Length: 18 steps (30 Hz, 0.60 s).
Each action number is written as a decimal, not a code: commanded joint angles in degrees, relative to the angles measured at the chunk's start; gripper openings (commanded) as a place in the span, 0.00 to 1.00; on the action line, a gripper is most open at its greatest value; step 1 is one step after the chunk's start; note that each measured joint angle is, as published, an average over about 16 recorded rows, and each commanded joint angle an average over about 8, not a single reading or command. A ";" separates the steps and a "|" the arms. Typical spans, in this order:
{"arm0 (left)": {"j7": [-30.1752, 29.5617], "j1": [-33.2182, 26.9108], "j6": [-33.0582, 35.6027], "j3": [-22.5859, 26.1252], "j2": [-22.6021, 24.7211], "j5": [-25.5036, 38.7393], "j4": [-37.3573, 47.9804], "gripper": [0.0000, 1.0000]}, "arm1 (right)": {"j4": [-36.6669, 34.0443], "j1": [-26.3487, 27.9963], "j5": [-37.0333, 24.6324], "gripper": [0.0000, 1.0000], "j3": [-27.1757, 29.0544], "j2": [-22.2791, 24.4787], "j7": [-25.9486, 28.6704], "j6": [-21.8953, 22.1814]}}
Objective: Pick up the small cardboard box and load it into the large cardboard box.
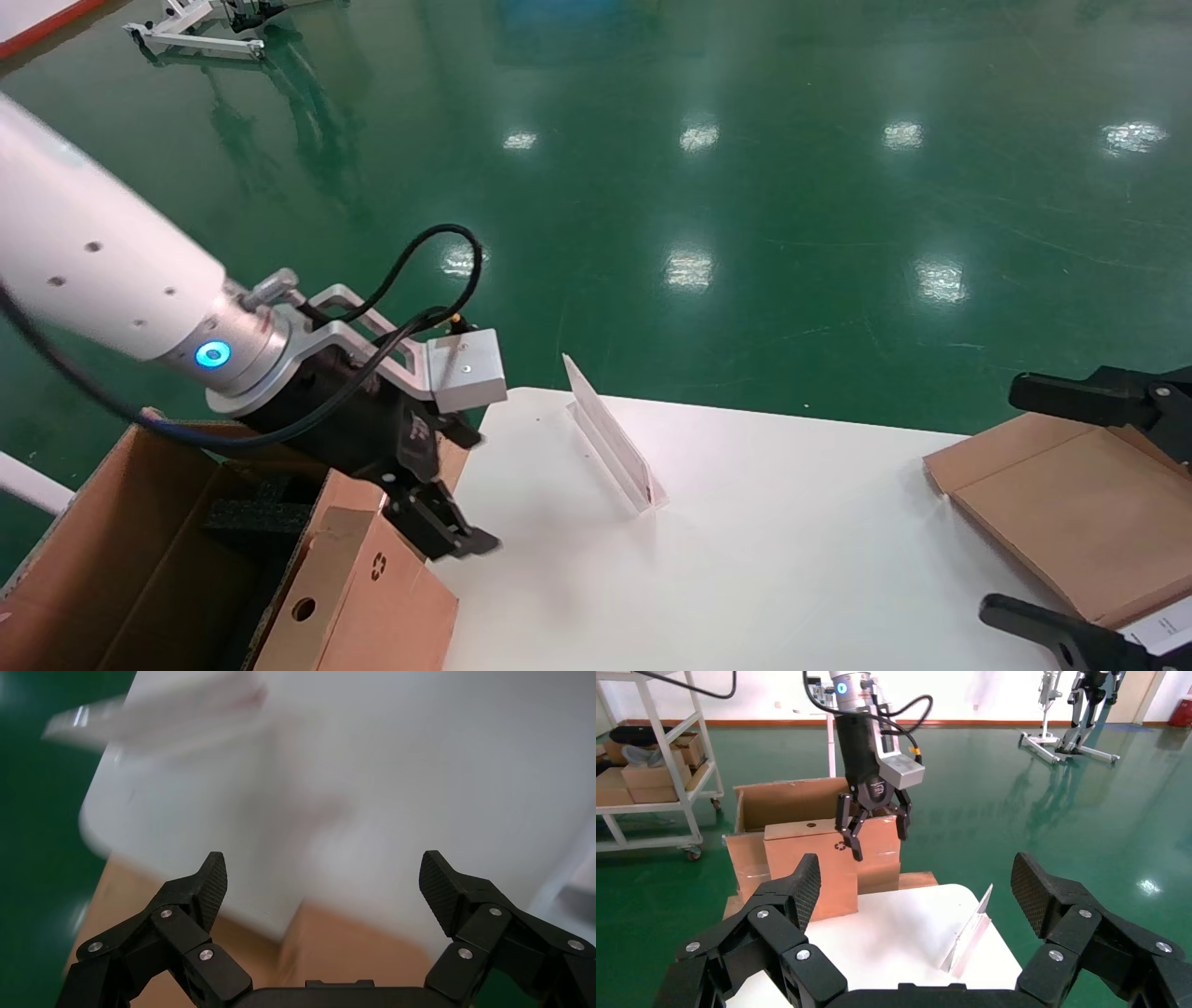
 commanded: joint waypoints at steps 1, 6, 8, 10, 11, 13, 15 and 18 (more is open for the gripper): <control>-3.76 -3.33 1.19 4.10 1.40 3.34 -0.53 1.00 | 0.00 0.00 0.00 1.00 0.00 0.00 0.00 0.00; -10.78 -8.92 2.36 10.58 3.41 6.45 -1.04 1.00 | 0.00 0.00 0.00 1.00 0.00 0.00 0.00 0.00; -13.20 -10.64 2.65 12.33 3.75 6.86 -1.16 1.00 | 0.00 0.00 0.00 1.00 0.00 0.00 0.00 0.00; -15.32 -12.03 2.86 13.76 3.91 6.95 -1.25 1.00 | 0.00 0.00 0.00 1.00 0.00 0.00 0.00 0.00; -16.20 -12.55 2.94 14.35 3.93 6.89 -1.28 1.00 | 0.00 0.00 0.00 1.00 0.00 0.00 0.00 0.00; -17.94 -13.44 3.08 15.51 3.84 6.57 -1.34 1.00 | 0.00 0.00 0.00 1.00 0.00 0.00 0.00 0.00; -19.49 -14.05 3.19 16.56 3.53 6.02 -1.39 1.00 | 0.00 0.00 0.00 1.00 0.00 0.00 0.00 0.00; -21.72 -14.53 3.31 18.15 2.66 4.84 -1.44 1.00 | 0.00 0.00 0.00 1.00 0.00 0.00 0.00 0.00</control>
